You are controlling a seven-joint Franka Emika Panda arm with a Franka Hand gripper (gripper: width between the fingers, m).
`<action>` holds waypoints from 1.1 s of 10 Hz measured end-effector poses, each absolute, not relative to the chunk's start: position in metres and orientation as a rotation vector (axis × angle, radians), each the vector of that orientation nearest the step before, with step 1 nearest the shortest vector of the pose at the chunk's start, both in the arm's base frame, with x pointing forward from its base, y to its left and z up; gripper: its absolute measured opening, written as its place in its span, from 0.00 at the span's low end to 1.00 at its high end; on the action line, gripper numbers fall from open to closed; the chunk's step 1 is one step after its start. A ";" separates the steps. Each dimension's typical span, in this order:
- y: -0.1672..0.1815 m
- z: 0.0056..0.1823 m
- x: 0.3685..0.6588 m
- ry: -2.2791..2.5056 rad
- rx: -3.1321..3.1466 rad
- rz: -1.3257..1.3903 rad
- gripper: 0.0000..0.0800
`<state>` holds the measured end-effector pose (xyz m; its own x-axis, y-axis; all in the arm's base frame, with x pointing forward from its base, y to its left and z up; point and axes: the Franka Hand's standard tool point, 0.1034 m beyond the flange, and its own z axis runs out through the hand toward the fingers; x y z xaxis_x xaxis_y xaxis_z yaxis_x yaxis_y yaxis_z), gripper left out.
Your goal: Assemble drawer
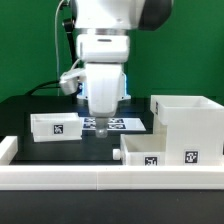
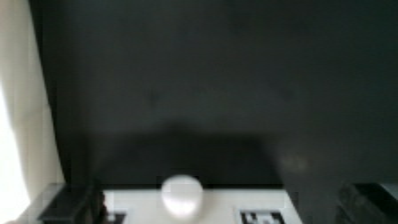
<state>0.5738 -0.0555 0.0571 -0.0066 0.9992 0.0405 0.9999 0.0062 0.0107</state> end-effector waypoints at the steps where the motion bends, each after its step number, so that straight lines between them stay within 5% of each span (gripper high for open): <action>1: -0.062 0.048 0.577 -2.189 -2.175 -0.108 0.81; 5: -0.068 0.025 0.584 -2.121 -2.085 -0.238 0.81; 11: -0.026 0.023 0.586 -2.099 -2.104 -0.268 0.81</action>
Offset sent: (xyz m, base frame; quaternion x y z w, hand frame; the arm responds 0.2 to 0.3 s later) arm 0.0166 0.0277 -0.0120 -0.0034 0.2135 -0.0085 0.9769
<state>0.5856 -0.0261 0.0235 0.0008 0.9717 0.2362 0.9999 -0.0045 0.0151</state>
